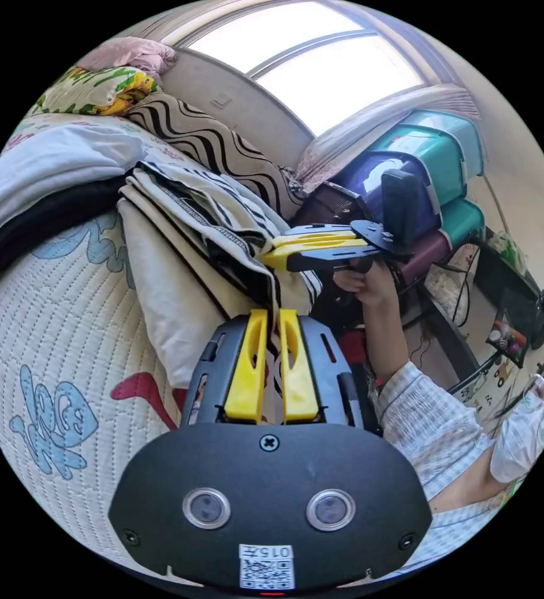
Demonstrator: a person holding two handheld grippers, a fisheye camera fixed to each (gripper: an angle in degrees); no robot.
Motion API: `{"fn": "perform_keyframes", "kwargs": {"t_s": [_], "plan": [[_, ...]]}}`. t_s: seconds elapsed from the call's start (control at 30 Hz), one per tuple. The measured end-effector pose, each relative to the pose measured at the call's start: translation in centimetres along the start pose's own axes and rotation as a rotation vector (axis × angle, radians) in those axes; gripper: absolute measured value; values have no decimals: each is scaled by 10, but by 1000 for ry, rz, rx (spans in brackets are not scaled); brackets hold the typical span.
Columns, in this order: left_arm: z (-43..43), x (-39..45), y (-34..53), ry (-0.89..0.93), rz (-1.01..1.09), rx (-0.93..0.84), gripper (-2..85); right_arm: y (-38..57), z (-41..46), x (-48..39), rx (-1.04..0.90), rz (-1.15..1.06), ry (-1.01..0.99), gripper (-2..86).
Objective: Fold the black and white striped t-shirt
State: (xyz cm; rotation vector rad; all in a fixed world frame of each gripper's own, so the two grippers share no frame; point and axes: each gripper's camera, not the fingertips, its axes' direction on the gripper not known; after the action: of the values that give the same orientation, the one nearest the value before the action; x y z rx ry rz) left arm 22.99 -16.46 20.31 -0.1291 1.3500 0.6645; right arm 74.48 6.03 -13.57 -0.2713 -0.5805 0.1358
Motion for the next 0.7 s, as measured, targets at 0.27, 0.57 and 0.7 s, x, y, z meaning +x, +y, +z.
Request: {"fn": "perform_keyframes", "kwargs": {"t_s": [0.27,0.57,0.7], "plan": [[-154,126,45,67,221,367,4,20,-105,-90,460,-148,-235,6],[-348,275,193,-229,334,688,16,-32,-95,-243,609,-395,-522,4],[-392,293,262,-388,265,706,53,-49,-53,-276,578,-375,-627,5]]}}
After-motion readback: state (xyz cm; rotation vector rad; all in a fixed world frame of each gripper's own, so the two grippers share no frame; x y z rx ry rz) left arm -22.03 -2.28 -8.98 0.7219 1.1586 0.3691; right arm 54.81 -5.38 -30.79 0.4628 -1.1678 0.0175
